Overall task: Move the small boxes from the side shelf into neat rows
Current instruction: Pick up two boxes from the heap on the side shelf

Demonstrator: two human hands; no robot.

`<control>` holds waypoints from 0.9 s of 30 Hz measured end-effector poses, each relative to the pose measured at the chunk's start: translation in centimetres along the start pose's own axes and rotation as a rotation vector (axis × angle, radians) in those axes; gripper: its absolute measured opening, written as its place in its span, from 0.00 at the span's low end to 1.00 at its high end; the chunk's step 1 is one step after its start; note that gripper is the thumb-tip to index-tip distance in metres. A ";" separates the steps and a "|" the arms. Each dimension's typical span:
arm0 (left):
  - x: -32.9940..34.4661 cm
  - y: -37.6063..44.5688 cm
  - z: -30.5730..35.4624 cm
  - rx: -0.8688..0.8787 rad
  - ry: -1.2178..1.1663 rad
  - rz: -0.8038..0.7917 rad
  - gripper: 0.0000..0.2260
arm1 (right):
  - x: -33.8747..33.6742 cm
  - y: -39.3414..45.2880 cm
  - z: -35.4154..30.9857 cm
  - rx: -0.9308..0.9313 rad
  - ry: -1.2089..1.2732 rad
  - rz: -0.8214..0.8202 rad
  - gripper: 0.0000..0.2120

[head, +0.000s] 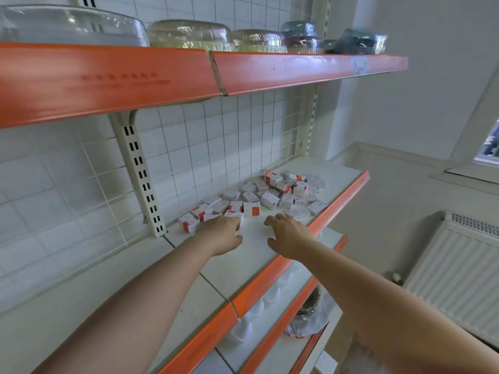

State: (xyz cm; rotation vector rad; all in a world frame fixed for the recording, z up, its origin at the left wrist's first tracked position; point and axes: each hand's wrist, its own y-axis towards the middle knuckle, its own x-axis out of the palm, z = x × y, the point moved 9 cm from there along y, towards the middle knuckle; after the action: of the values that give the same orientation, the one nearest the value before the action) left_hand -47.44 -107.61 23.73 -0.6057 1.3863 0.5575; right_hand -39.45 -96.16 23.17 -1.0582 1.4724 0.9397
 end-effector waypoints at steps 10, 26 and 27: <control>0.0 6.0 -0.6 -0.177 -0.029 0.007 0.13 | -0.4 7.5 4.2 -0.162 -0.028 -0.045 0.23; 1.9 8.6 -2.9 -0.500 0.128 -0.002 0.25 | 2.6 15.8 4.4 -0.486 -0.101 -0.084 0.23; 2.0 8.7 -3.0 -0.500 0.123 -0.002 0.25 | 2.7 16.0 4.3 -0.496 -0.098 -0.082 0.23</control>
State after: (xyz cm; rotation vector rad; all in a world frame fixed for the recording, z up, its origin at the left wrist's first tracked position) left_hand -55.32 -103.28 20.93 -1.0558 1.3648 0.8882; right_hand -53.63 -87.63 20.18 -1.3927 1.1293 1.3170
